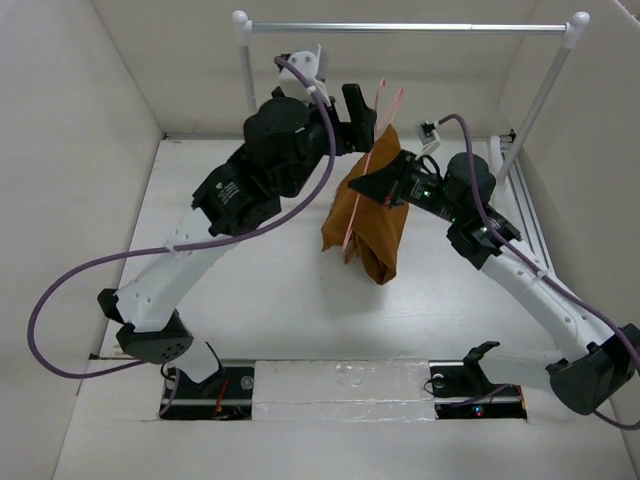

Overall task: Place the trousers on the hanger
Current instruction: Hang the hanger with trousers onto the clothesline

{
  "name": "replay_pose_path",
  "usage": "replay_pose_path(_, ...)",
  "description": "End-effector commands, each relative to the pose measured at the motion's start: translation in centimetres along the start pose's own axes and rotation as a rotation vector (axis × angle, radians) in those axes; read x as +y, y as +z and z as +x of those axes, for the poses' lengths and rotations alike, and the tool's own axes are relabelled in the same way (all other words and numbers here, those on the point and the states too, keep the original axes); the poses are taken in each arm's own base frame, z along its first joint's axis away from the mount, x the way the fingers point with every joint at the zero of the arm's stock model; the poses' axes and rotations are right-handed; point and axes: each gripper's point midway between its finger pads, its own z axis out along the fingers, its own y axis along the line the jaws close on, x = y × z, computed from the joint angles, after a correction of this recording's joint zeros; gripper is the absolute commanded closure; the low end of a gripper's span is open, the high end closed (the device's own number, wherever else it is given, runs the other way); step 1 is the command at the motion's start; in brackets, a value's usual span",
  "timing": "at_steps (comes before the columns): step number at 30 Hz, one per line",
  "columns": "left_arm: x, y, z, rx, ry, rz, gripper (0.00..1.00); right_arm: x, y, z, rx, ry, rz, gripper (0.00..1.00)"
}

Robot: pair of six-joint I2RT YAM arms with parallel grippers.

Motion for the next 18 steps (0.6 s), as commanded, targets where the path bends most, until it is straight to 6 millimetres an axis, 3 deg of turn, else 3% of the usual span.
replay_pose_path(1, -0.4, -5.5, -9.2, -0.212, -0.088, 0.092, 0.19, 7.1, -2.7, -8.9, -0.232, -0.23, -0.212, 1.0)
replay_pose_path(2, -0.4, -5.5, -9.2, -0.212, -0.089, 0.093, 0.19, 6.9, -2.5, -8.6, -0.214, -0.228, -0.219, 1.0)
replay_pose_path(3, -0.3, -6.4, -9.9, -0.226, -0.096, 0.099, 0.18, 5.9, -2.8, -10.1, -0.246, -0.24, -0.185, 1.0)
replay_pose_path(6, 0.4, -7.4, -9.9, -0.228, -0.092, 0.093, 0.17, 4.9, -3.1, -11.6, -0.228, -0.269, -0.193, 1.0)
replay_pose_path(8, 1.4, -6.8, -7.4, -0.17, -0.072, 0.054, 0.17, 3.0, -3.9, -13.8, -0.244, -0.289, -0.151, 1.0)
replay_pose_path(9, 2.1, -6.6, -5.0, -0.12, -0.054, 0.039, 0.17, 1.8, -4.3, -15.8, -0.281, -0.298, -0.127, 1.0)
replay_pose_path(11, 2.9, -6.6, -2.3, -0.07, -0.053, 0.027, 0.17, 1.1, -4.7, -17.0, -0.283, -0.297, -0.135, 1.0)
replay_pose_path(12, 3.3, -7.6, -1.9, -0.072, -0.086, 0.036, 0.17, 1.0, -4.8, -18.0, -0.295, -0.305, -0.141, 1.0)
replay_pose_path(13, 3.9, -7.0, 1.8, 0.004, -0.065, 0.032, 0.17, -0.2, -4.6, -18.6, -0.295, -0.294, -0.128, 1.0)
replay_pose_path(15, 4.5, -7.7, 3.8, 0.043, -0.097, 0.031, 0.18, -1.5, -5.1, -20.3, -0.321, -0.287, -0.104, 1.0)
replay_pose_path(16, 5.1, -7.4, 6.3, 0.095, -0.084, 0.016, 0.18, -2.4, -4.9, -21.2, -0.325, -0.288, -0.097, 1.0)
replay_pose_path(18, 5.6, -7.8, 7.9, 0.132, -0.086, 0.011, 0.18, -3.4, -5.4, -22.7, -0.351, -0.281, -0.081, 1.0)
